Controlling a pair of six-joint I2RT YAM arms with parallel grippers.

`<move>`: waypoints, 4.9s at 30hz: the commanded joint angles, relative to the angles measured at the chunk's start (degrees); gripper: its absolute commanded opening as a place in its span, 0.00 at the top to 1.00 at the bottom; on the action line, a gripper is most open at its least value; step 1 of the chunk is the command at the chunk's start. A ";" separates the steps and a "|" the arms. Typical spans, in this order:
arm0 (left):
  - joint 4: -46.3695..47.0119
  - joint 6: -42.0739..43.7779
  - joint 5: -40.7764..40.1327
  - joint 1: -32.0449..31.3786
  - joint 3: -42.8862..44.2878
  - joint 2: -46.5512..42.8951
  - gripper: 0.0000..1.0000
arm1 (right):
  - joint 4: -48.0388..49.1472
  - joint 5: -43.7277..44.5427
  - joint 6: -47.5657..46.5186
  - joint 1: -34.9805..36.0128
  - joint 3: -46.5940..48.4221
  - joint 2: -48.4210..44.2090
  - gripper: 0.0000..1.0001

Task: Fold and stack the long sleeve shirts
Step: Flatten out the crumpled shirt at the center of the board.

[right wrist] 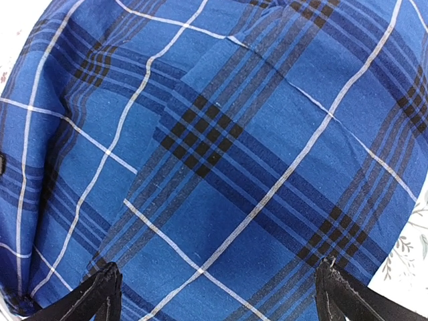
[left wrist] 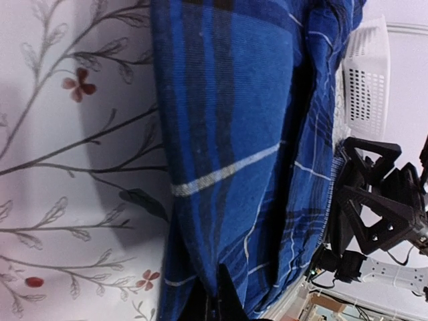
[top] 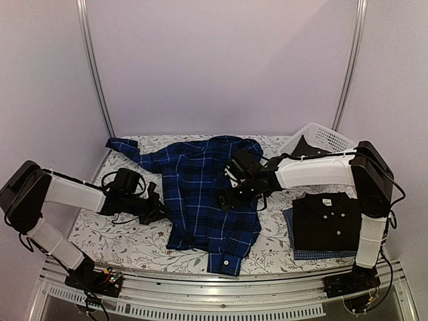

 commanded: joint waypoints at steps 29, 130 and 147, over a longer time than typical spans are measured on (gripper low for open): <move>-38.38 14.83 -19.63 5.18 6.89 -19.25 0.56 | -0.88 -0.77 -3.22 9.05 2.12 0.24 0.01; -23.13 13.21 -13.57 1.86 12.28 3.04 0.77 | -1.02 -11.25 1.83 -6.64 14.02 15.37 0.47; -25.99 19.69 -16.72 9.64 31.09 20.71 0.72 | -9.55 -16.16 -6.96 -16.97 47.33 37.81 0.37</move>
